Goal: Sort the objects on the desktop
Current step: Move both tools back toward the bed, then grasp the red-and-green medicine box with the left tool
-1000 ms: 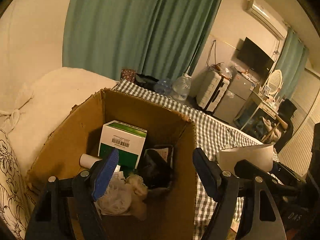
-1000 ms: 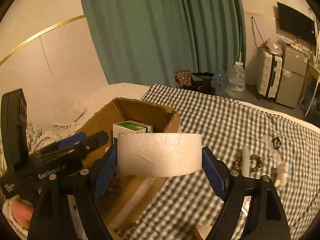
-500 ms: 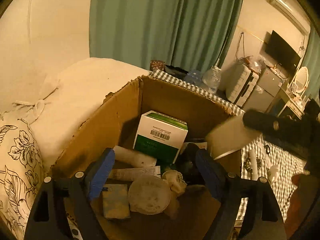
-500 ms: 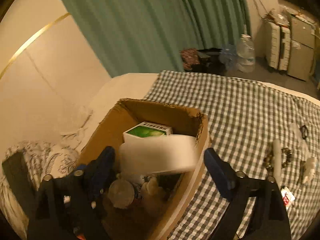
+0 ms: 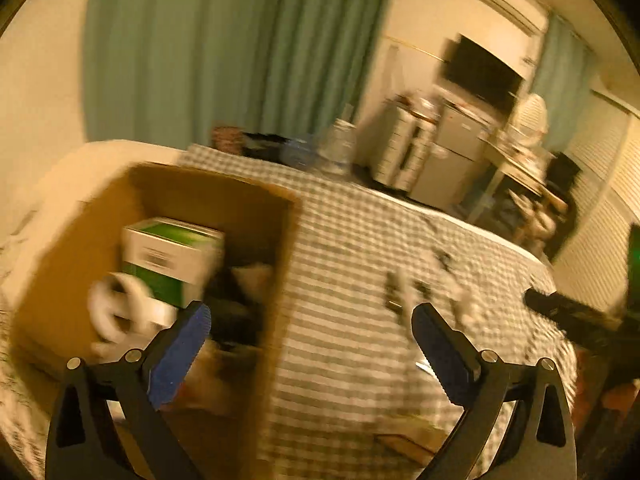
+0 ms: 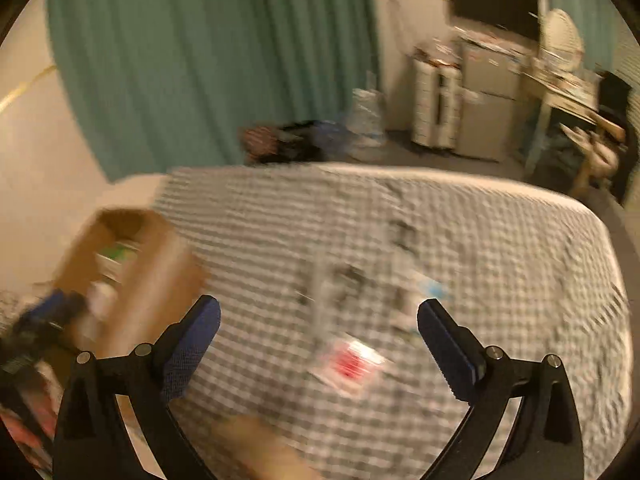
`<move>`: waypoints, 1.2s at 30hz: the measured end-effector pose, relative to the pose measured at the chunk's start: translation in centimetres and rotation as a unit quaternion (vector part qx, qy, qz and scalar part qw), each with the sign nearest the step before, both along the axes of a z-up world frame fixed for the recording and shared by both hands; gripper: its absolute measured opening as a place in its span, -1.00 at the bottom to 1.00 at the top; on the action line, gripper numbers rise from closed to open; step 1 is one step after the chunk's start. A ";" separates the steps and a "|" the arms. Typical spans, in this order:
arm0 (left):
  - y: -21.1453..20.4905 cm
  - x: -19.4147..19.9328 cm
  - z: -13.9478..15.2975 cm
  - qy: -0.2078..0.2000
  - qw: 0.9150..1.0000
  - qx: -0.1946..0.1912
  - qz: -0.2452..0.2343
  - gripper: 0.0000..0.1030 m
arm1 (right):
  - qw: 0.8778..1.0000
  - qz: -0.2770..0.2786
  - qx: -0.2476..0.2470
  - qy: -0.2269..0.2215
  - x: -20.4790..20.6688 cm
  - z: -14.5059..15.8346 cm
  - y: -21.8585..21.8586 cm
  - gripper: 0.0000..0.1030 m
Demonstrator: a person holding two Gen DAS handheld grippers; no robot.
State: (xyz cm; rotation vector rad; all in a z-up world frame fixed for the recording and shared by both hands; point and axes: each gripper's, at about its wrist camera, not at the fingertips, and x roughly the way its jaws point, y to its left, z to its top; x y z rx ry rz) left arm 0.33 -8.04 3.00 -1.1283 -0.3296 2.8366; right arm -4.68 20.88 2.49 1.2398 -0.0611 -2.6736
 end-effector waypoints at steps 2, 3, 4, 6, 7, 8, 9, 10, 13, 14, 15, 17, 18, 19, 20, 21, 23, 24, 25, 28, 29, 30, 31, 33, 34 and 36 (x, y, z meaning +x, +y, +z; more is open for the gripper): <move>3.1 -0.1 -1.1 -0.018 0.999 0.002 -0.031 1.00 | 1.000 -0.019 -0.009 -0.018 0.6 -1.3 2.7 0.93; 4.5 0.0 -1.7 -0.027 0.999 -0.004 -0.044 1.00 | 0.999 -0.029 -0.016 -0.026 0.8 -1.8 3.8 0.93; 6.0 0.1 -2.4 -0.037 0.998 -0.014 -0.055 1.00 | 0.999 -0.037 -0.022 -0.029 0.9 -2.1 4.4 0.93; 8.7 0.5 -4.1 -0.060 0.995 -0.034 -0.066 1.00 | 0.998 -0.044 -0.035 -0.025 0.8 -2.8 5.3 0.93; 9.8 0.8 -4.9 -0.072 0.995 -0.036 -0.067 1.00 | 0.998 -0.046 -0.040 -0.028 0.6 -3.1 5.5 0.93; 10.9 1.0 -5.8 -0.084 0.994 -0.034 -0.068 1.00 | 0.997 -0.043 -0.046 -0.033 0.2 -3.5 5.5 0.93; 11.9 1.2 -6.9 -0.098 0.993 -0.030 -0.067 1.00 | 0.997 -0.040 -0.048 -0.034 0.1 -3.7 5.4 0.93; 12.6 1.5 -7.8 -0.110 0.991 -0.028 -0.065 1.00 | 0.998 -0.037 -0.048 -0.033 0.0 -3.8 5.3 0.93; 14.5 1.9 -10.6 -0.143 0.988 -0.024 -0.046 1.00 | 0.999 -0.021 -0.040 -0.028 -0.1 -4.4 5.0 0.93; 15.2 1.8 -11.5 -0.153 0.987 -0.026 -0.040 1.00 | 0.999 -0.018 -0.038 -0.028 -0.4 -4.6 4.7 0.93; 15.6 1.9 -12.4 -0.161 0.986 -0.026 -0.041 1.00 | 0.999 -0.014 -0.036 -0.029 -0.4 -4.9 4.6 0.93; 15.9 1.9 -13.6 -0.164 0.985 -0.022 -0.047 0.84 | 0.999 -0.007 -0.035 -0.032 -0.6 -5.5 4.5 0.93; 16.0 1.7 -14.0 -0.165 0.985 -0.018 -0.053 0.69 | 0.999 -0.003 -0.037 -0.037 -0.7 -5.8 4.5 0.93; 15.8 1.5 -14.0 -0.161 0.985 -0.014 -0.058 0.53 | 0.998 0.003 -0.040 -0.042 -1.0 -6.2 4.5 0.93; 15.7 1.4 -13.8 -0.150 0.987 -0.017 -0.059 0.36 | 0.998 0.008 -0.043 -0.045 -1.1 -6.4 4.4 0.93; 15.6 1.2 -13.4 -0.137 0.988 -0.029 -0.062 0.28 | 0.998 0.013 -0.045 -0.046 -1.4 -6.8 4.3 0.93; 15.3 0.8 -12.5 -0.122 0.989 -0.037 -0.069 0.06 | 0.997 0.024 -0.044 -0.053 -2.1 -7.7 3.8 0.93; 14.9 0.6 -11.9 -0.112 0.991 -0.035 -0.069 0.00 | 0.997 0.027 -0.043 -0.060 -2.6 -8.4 3.4 0.93; 14.7 0.4 -11.4 -0.103 0.992 -0.035 -0.068 -0.11 | 0.996 0.031 -0.046 -0.071 -3.0 -9.3 3.0 0.93; 14.5 0.0 -10.5 -0.086 0.992 -0.052 -0.075 -0.24 | 0.993 0.048 -0.051 -0.099 -3.8 -11.3 1.7 0.93; 14.7 -0.3 -10.6 -0.086 0.991 -0.056 -0.080 -0.24 | 0.992 0.054 -0.044 -0.105 -3.9 -11.9 1.2 0.93; 14.8 -0.4 -10.8 -0.086 0.991 -0.061 -0.084 -0.24 | 0.992 0.061 -0.035 -0.107 -3.9 -12.5 0.6 0.93; 15.1 -0.4 -11.0 -0.086 0.990 -0.065 -0.088 -0.24 | 0.991 0.067 -0.027 -0.109 -4.0 -12.9 0.2 0.93; 16.4 -0.4 -11.7 -0.089 0.985 -0.101 -0.111 -0.19 | 0.991 0.077 -0.012 -0.113 -4.1 -13.8 -0.8 0.84; 16.9 -0.4 -12.0 -0.090 0.983 -0.116 -0.114 -0.17 | 0.991 0.079 -0.006 -0.110 -4.2 -14.1 -1.1 0.70; 17.3 -0.4 -13.1 -0.099 0.979 -0.131 -0.116 -0.08 | 0.989 0.084 0.009 -0.122 -4.4 -14.7 -1.7 0.02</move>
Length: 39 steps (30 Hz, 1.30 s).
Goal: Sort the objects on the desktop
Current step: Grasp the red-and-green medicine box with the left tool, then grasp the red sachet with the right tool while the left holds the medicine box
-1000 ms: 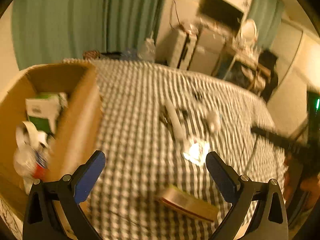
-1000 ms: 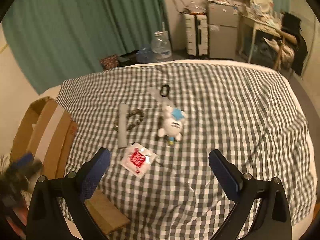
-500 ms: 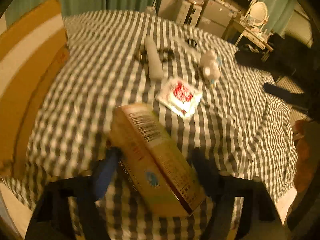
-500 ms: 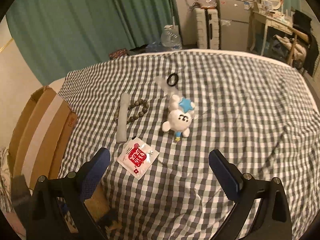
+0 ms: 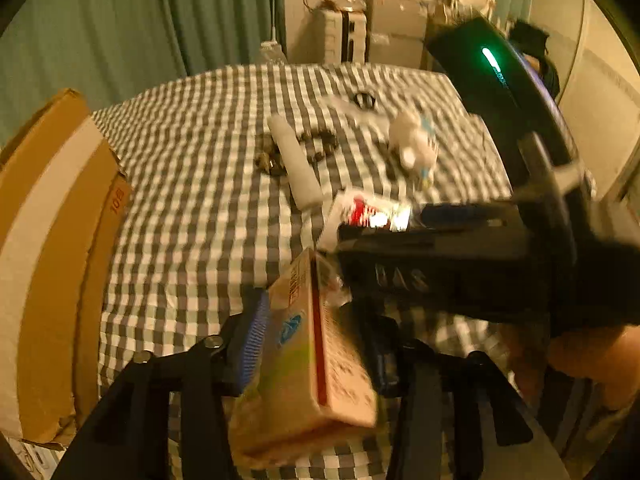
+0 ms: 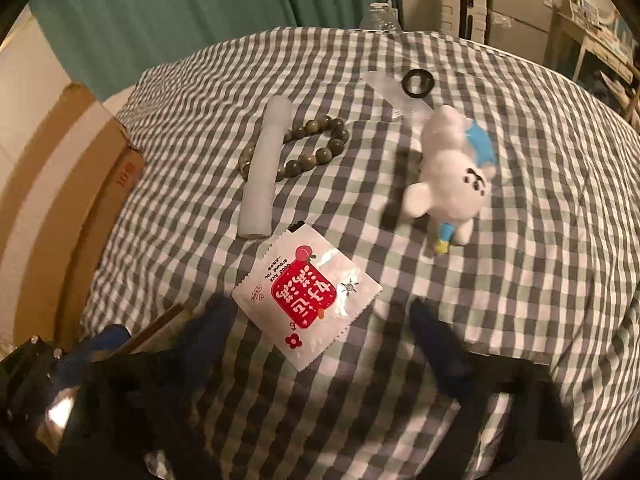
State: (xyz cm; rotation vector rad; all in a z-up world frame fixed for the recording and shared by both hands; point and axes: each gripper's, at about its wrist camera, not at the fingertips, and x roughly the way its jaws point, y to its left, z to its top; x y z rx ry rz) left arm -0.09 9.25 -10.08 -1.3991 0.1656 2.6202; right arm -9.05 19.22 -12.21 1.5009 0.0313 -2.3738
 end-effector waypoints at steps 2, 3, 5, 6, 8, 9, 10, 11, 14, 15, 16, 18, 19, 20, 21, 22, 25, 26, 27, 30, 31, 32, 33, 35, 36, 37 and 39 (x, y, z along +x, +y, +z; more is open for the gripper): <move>-0.2 0.0 -0.3 -0.001 1.000 -0.004 0.000 -0.04 | 1.000 0.006 0.012 0.000 0.0 -0.1 -0.3 0.02; -0.4 -0.1 -0.4 -0.005 1.000 -0.004 0.001 -0.04 | 1.000 0.006 0.012 0.004 0.1 0.0 -0.3 -0.03; -1.0 -0.4 -0.7 -0.011 1.000 -0.002 0.016 -0.04 | 1.000 0.006 0.015 0.004 0.2 0.1 -0.3 -0.18; -1.4 -0.7 -1.1 -0.021 0.999 -0.004 0.027 -0.04 | 1.000 0.007 0.015 0.005 0.2 0.2 -0.2 -0.40; -2.3 -1.1 -2.2 -0.039 0.998 0.002 0.042 -0.04 | 1.000 0.009 0.016 0.003 0.3 0.2 -0.3 -0.54; -3.1 -1.1 -2.4 -0.046 0.997 0.018 0.053 -0.05 | 1.000 0.008 0.016 0.004 0.4 0.2 -0.3 -0.55; -3.5 -1.1 -2.4 -0.048 0.997 0.029 0.057 -0.18 | 1.000 0.009 0.014 0.004 0.5 0.3 -0.3 -0.57; -3.8 -1.2 -2.3 -0.051 0.996 0.035 0.058 -0.20 | 1.000 0.010 0.013 0.006 0.6 0.4 -0.2 -0.67; -4.4 -1.1 -1.8 -0.048 0.996 0.048 0.065 -0.25 | 1.000 0.013 0.010 0.018 0.8 1.1 0.0 -0.87; -4.5 -0.9 -1.7 -0.048 0.995 0.052 0.066 -0.26 | 1.000 0.011 0.003 0.022 0.9 1.5 0.3 -0.89; -4.6 -0.9 -1.7 -0.048 0.995 0.053 0.067 -0.28 | 1.000 0.009 -0.003 0.024 1.0 1.9 0.5 -0.90; -4.8 -0.8 -1.5 -0.046 0.995 0.062 0.068 -0.30 | 0.999 0.006 -0.021 0.027 1.2 2.7 0.9 -0.91; -5.0 -0.7 -1.2 -0.042 0.994 0.069 0.070 -0.31 | 0.999 0.006 -0.030 0.031 1.3 3.2 1.2 -0.92; -4.8 -0.6 -1.0 -0.039 0.994 0.071 0.070 -0.31 | 0.999 0.006 -0.039 0.033 1.3 3.6 1.4 -0.92; -4.8 -0.6 -0.7 -0.035 0.994 0.070 0.070 -0.31 | 0.998 0.006 -0.050 0.037 1.4 4.2 1.7 -0.92; -4.8 -0.6 -0.4 -0.029 0.995 0.068 0.068 -0.31 | 0.997 0.006 -0.062 0.040 1.6 4.7 1.9 -0.92; -4.9 -0.8 0.0 -0.024 0.995 0.070 0.069 -0.31 | 0.995 0.007 -0.090 0.038 1.3 5.3 2.1 -0.92; -5.1 -0.9 -0.1 -0.026 0.995 0.071 0.070 -0.31 | 0.994 0.006 -0.098 0.037 1.1 5.2 1.8 -0.92; -5.1 -1.0 -0.3 -0.028 0.994 0.071 0.073 -0.31 | 0.994 0.009 -0.107 0.031 1.0 5.0 1.6 -0.92; -5.4 -1.4 -1.3 -0.048 0.993 0.071 0.082 -0.31 | 0.993 0.018 -0.111 0.014 0.8 4.0 0.7 -0.92; -5.5 -1.6 -1.6 -0.053 0.992 0.071 0.084 -0.31 | 0.993 0.022 -0.113 0.008 0.8 3.6 0.4 -0.92; -5.7 -1.6 -1.9 -0.058 0.992 0.072 0.089 -0.31 | 0.993 0.028 -0.115 0.001 0.7 3.2 -0.1 -0.92; -5.9 -1.7 -2.2 -0.062 0.991 0.076 0.094 -0.31 | 0.993 0.033 -0.113 0.000 0.7 2.8 -0.5 -0.92; -6.4 -1.9 -2.4 -0.065 0.989 0.089 0.102 -0.31 | 0.992 0.051 -0.114 -0.007 0.6 2.2 -1.7 -0.92; -6.5 -2.0 -2.4 -0.066 0.988 0.091 0.103 -0.31 | 0.991 0.059 -0.119 -0.015 0.5 1.8 -2.3 -0.92; -6.5 -2.0 -2.4 -0.066 0.988 0.091 0.103 -0.31 | 0.990 0.065 -0.124 -0.024 0.4 1.4 -2.8 -0.92; -6.7 -2.0 -2.5 -0.066 0.988 0.091 0.104 -0.31 | 0.987 0.069 -0.140 -0.036 0.4 0.7 -3.4 -0.80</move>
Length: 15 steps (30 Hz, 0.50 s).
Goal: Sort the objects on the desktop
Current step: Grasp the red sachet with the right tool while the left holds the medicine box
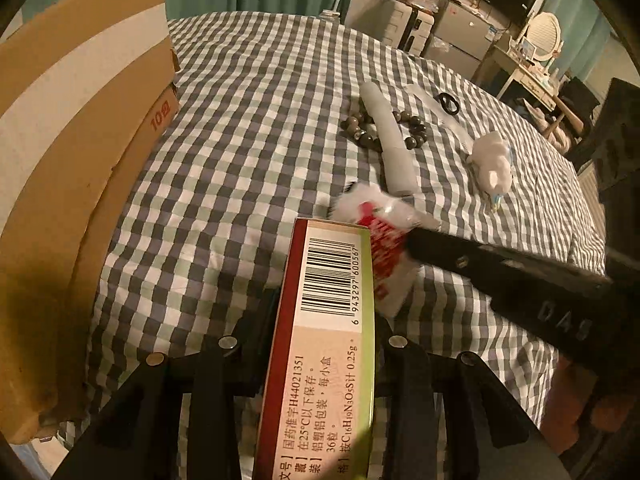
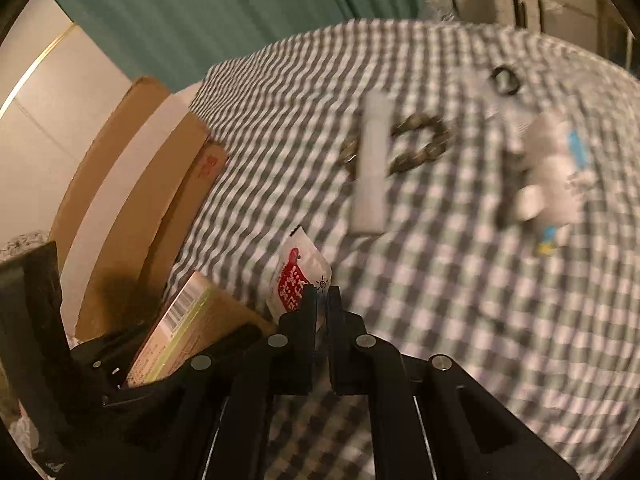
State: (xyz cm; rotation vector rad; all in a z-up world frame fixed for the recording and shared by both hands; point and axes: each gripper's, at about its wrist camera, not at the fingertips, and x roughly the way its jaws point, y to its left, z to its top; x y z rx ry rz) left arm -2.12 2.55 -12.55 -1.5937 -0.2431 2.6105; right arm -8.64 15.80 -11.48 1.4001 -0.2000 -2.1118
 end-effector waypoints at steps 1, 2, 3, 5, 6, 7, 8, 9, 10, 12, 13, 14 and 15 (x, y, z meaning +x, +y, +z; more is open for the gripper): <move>0.0 0.0 0.0 -0.001 1.000 0.002 0.001 -0.31 | 1.000 0.006 -0.011 -0.011 -0.1 -0.4 -0.3 -0.72; 0.0 0.1 -0.1 -0.001 1.000 0.001 0.001 -0.31 | 1.000 0.010 -0.018 -0.023 0.0 -0.8 -0.6 -0.42; 0.1 0.3 -0.2 -0.001 1.000 0.000 0.000 -0.31 | 0.999 0.009 -0.022 -0.036 -0.1 -1.3 -0.8 -0.08; 0.4 0.3 -0.5 -0.008 1.000 -0.009 0.001 -0.31 | 0.999 -0.002 -0.032 -0.044 -0.3 -1.8 -0.9 -0.02; 0.2 0.3 -0.8 -0.011 1.000 -0.004 0.004 -0.31 | 0.998 -0.004 -0.039 -0.042 -0.4 -2.0 -1.0 -0.02; 0.1 0.3 -0.9 -0.014 1.000 0.001 0.006 -0.31 | 0.998 -0.007 -0.042 -0.036 -0.4 -2.0 -1.0 -0.02; 0.0 0.3 -1.1 -0.020 1.000 0.009 0.008 -0.31 | 0.999 -0.008 -0.042 -0.031 -0.5 -2.0 -1.0 -0.11; -0.1 0.4 -1.1 -0.021 1.000 0.012 0.010 -0.31 | 0.999 -0.007 -0.038 -0.029 -0.5 -2.0 -0.9 -0.43; -0.2 0.4 -1.1 -0.021 1.000 0.014 0.011 -0.31 | 0.999 -0.004 -0.033 -0.027 -0.5 -2.0 -1.0 -0.64; -0.3 0.6 -1.1 -0.018 1.000 0.012 0.012 -0.31 | 0.999 0.001 -0.031 -0.017 -0.3 -1.8 -1.1 -0.93; -0.3 0.7 -1.0 -0.018 1.000 0.012 0.013 -0.31 | 0.999 0.001 -0.033 -0.009 -0.2 -1.6 -1.1 -0.94; -0.5 0.8 -1.0 -0.018 1.000 0.013 0.014 -0.31 | 0.999 0.002 -0.037 -0.007 -0.1 -1.4 -0.9 -0.95; -0.6 0.9 -0.9 -0.017 1.000 0.013 0.016 -0.31 | 0.999 0.002 -0.043 -0.005 0.1 -1.0 -0.5 -0.96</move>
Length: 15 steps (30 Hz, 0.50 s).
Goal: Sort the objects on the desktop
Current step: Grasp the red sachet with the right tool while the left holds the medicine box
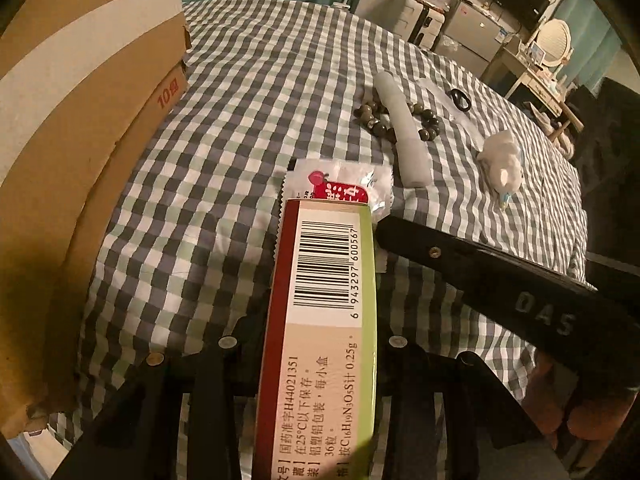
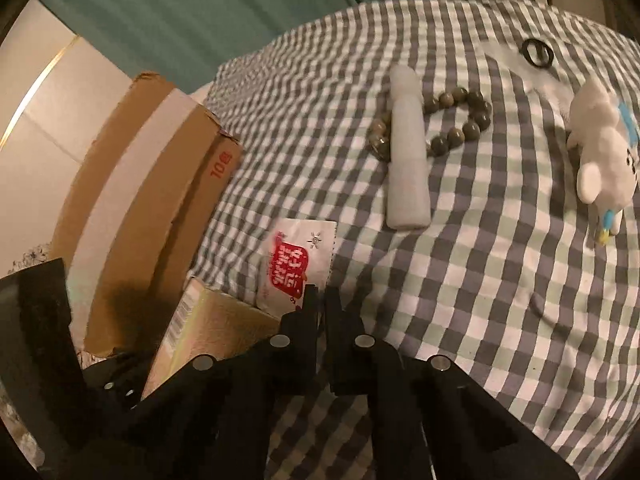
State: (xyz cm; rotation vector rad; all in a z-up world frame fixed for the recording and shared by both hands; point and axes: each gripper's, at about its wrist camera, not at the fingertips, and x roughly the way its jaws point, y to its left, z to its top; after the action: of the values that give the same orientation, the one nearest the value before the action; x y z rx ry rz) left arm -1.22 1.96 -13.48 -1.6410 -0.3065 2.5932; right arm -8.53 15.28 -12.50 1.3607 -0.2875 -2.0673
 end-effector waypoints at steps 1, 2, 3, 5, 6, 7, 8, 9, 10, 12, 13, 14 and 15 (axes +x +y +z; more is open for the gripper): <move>0.2 -0.1 0.1 0.001 1.000 -0.003 0.002 -0.31 | 1.000 0.000 -0.008 0.002 0.1 0.4 0.1 -0.96; -0.2 0.1 0.2 0.002 1.000 -0.007 0.004 -0.31 | 1.000 0.000 -0.011 0.007 0.2 0.8 0.2 -0.96; -0.4 0.2 0.4 0.006 1.000 -0.016 0.009 -0.31 | 1.000 0.000 -0.011 0.016 0.3 1.4 0.4 -0.96; -0.8 0.1 0.8 0.014 0.999 -0.036 0.021 -0.31 | 1.000 0.005 -0.014 0.025 0.5 2.1 0.4 -0.96; -1.2 0.1 0.9 0.016 0.999 -0.040 0.026 -0.31 | 0.999 0.006 -0.012 0.033 0.6 2.5 0.4 -0.96; -1.7 0.0 0.9 0.016 0.999 -0.039 0.034 -0.31 | 0.999 0.009 -0.012 0.035 0.7 2.7 0.3 -0.96; -2.3 0.0 0.9 0.013 0.998 -0.035 0.044 -0.31 | 0.999 0.014 -0.009 0.034 0.8 2.8 0.2 -0.96; -2.9 -0.1 0.7 0.011 0.998 -0.030 0.054 -0.31 | 0.999 0.012 -0.002 0.032 0.8 2.7 0.0 -0.96; -3.3 -0.1 0.5 0.009 0.998 -0.027 0.060 -0.31 | 1.000 0.007 0.001 0.028 0.8 2.5 0.0 -0.96; -3.9 -0.3 0.5 0.011 0.997 -0.031 0.069 -0.31 | 1.000 0.000 -0.003 -0.003 0.3 1.5 -0.1 -0.85; -3.9 -0.3 0.5 0.012 0.997 -0.036 0.073 -0.31 | 1.000 -0.008 -0.002 -0.016 0.0 0.8 0.0 -0.71; -4.1 -0.3 0.6 0.014 0.996 -0.040 0.077 -0.31 | 1.000 -0.013 -0.003 -0.021 -0.2 0.4 0.0 -0.35; -4.2 -0.3 0.7 0.016 0.996 -0.045 0.078 -0.31 | 0.999 -0.017 -0.007 -0.028 -0.4 -0.1 -0.1 -0.17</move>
State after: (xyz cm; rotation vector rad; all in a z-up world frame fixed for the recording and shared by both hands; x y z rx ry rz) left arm -1.54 -2.25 -12.81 -1.6662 -0.3343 2.7825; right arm -8.93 15.17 -12.64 1.4165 -0.3510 -2.0520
